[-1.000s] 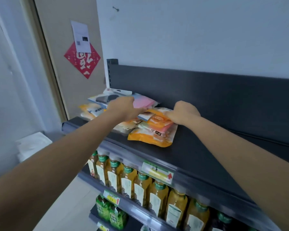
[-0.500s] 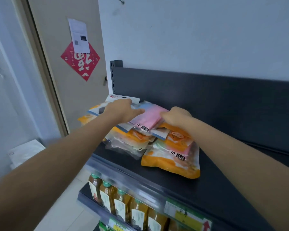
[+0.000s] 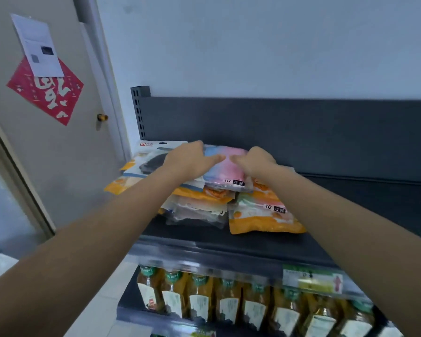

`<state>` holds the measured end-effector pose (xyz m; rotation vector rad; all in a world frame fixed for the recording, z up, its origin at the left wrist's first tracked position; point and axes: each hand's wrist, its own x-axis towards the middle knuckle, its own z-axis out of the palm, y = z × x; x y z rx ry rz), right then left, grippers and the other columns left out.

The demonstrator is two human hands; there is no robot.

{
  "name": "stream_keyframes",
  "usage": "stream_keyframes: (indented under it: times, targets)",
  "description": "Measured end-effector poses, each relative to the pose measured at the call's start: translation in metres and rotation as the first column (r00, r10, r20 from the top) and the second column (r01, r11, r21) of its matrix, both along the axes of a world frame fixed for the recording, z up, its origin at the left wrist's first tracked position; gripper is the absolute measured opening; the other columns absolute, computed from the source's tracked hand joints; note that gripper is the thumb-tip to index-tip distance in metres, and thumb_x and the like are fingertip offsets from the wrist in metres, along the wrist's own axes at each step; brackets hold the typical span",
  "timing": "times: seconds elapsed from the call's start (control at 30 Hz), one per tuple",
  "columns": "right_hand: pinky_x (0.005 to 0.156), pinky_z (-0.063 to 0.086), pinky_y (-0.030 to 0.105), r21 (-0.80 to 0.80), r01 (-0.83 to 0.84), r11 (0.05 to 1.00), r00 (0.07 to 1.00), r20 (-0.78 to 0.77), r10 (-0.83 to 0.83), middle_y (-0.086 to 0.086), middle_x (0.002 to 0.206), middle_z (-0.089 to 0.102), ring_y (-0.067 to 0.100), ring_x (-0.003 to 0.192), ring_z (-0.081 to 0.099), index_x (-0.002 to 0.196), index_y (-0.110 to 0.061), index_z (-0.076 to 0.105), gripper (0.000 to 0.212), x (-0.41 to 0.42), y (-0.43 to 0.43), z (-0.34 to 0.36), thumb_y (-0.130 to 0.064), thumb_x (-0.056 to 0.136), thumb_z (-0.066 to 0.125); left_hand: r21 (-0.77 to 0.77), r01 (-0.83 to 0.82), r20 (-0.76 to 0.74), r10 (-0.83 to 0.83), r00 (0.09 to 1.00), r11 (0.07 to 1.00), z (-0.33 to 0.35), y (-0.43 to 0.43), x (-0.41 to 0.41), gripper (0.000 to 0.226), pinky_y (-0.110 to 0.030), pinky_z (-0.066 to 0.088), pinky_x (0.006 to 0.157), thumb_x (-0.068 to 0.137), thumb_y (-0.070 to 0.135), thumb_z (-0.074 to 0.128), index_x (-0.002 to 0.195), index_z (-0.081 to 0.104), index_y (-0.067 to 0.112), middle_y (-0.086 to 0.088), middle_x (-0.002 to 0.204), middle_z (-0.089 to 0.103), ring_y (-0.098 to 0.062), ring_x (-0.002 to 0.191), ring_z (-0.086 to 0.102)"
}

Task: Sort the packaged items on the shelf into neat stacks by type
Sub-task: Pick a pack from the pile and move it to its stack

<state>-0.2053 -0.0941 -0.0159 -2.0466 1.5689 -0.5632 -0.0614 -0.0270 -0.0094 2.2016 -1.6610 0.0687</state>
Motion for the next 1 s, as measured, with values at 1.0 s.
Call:
stream_keyframes:
  times: [1.0]
  targets:
    - [0.075, 0.052, 0.041, 0.173, 0.193, 0.966, 0.900, 0.362, -0.245, 0.010, 0.093, 0.054, 0.028, 0.081, 0.057, 0.109, -0.005, 0.048, 0.039, -0.380, -0.066, -0.006, -0.027, 0.084, 0.067, -0.052, 0.278, -0.240, -0.282, 0.929, 0.959, -0.014, -0.080, -0.365, 0.059, -0.031, 0.040, 0.073, 0.086, 0.063, 0.051, 0.117, 0.057, 0.013, -0.006, 0.116, 0.066, -0.028, 0.103, 0.063]
